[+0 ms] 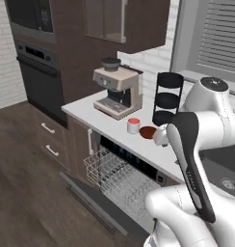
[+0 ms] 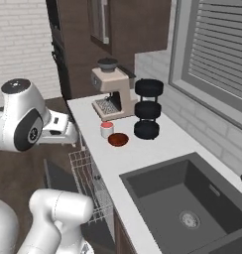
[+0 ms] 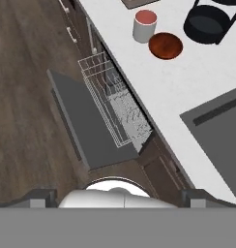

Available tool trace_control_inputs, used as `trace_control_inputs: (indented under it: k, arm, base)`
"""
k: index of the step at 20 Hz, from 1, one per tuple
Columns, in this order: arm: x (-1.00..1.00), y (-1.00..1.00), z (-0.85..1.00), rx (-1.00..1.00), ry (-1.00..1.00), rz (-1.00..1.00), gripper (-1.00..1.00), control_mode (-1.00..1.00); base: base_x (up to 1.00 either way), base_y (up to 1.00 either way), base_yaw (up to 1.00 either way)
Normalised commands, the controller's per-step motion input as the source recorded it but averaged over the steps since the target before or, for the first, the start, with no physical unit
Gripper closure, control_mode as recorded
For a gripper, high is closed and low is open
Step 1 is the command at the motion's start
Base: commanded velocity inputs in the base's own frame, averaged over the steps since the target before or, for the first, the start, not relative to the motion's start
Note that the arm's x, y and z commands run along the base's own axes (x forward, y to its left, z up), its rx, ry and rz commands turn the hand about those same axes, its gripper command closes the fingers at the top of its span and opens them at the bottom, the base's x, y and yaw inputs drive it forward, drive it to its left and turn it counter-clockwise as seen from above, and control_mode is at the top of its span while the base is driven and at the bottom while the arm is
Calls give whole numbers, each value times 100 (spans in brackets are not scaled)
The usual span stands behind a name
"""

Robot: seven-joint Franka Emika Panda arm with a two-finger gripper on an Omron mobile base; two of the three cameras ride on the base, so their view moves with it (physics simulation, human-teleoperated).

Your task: Pick up the cup and bowl from the counter, place them in the dishwasher, and close the dishwasher door.

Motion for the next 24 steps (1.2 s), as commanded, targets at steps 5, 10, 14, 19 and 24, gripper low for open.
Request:
trace_control_inputs:
  k: [5,10,14,19,24]
  arm:
    - [30,-28,0,4,0,8,-100,-100]
    - [77,-2,-4,1,-2,6,-100,-100]
    - [86,49,-24,-5,-9,1,-100,-100]
    - [82,40,-29,-9,0,0,-100,-100]
    - [76,2,-28,-5,1,1,-100,-100]
  base:
    - [9,-27,5]
    - [0,0,0]
    - [0,0,0]
    - [0,0,0]
    - [0,0,0]
